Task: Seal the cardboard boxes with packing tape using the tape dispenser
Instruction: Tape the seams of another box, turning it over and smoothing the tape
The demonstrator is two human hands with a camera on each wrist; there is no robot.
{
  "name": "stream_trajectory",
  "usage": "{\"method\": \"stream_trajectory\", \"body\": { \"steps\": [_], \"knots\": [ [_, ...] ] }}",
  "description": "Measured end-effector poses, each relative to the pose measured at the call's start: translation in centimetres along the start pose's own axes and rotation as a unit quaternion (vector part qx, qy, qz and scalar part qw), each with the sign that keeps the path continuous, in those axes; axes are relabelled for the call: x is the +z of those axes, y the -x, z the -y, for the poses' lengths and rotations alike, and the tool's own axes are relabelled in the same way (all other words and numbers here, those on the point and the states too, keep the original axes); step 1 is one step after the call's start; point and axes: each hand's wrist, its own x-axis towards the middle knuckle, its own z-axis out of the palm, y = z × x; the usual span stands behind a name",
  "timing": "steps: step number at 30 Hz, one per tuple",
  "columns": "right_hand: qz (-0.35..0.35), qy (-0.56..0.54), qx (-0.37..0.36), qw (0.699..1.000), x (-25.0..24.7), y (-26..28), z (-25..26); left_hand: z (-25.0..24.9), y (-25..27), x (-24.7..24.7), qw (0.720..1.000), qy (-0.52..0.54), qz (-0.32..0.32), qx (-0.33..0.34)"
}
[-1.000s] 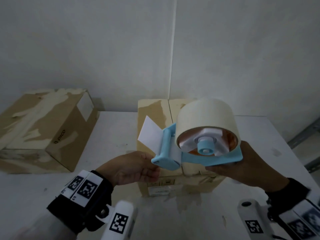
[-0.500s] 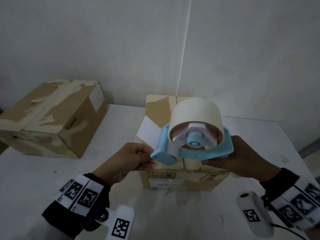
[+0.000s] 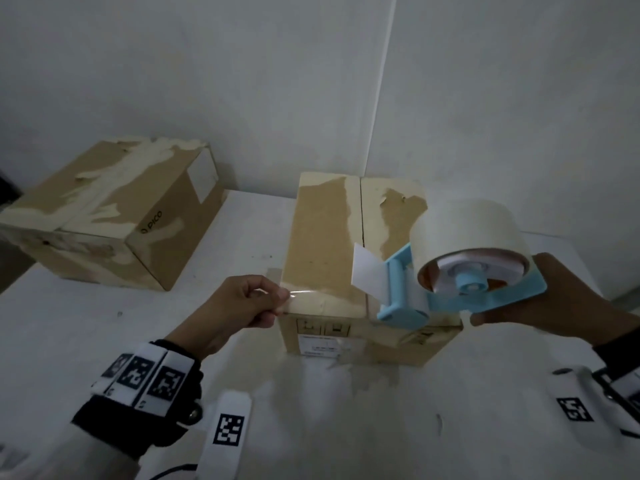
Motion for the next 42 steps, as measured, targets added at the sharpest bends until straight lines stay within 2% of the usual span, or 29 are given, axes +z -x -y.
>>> {"method": "stream_trajectory", "body": {
  "steps": [10, 15, 20, 29, 42],
  "knots": [
    [0.015, -0.015, 0.009, 1.000, 0.2, 1.2, -0.3, 1.1, 0.0, 0.5, 1.000, -0.002, -0.003, -0.005],
    [0.007, -0.008, 0.033, 0.999, -1.2, 1.8, -1.1, 1.3, 0.0, -1.5, 0.999, -0.017, -0.033, -0.002],
    [0.031, 0.001, 0.034, 0.999, -1.4, 1.5, -1.2, 1.6, -0.5, -1.5, 0.999, -0.030, -0.031, 0.012],
    [0.032, 0.014, 0.016, 0.999, -0.3, 0.9, -0.9, 2.1, -0.6, -1.8, 0.997, -0.028, -0.073, 0.015],
    [0.031, 0.020, 0.022, 0.999, 0.1, 0.8, -2.0, 3.2, -1.3, -0.9, 0.996, -0.029, -0.085, 0.010]
  ]
}}
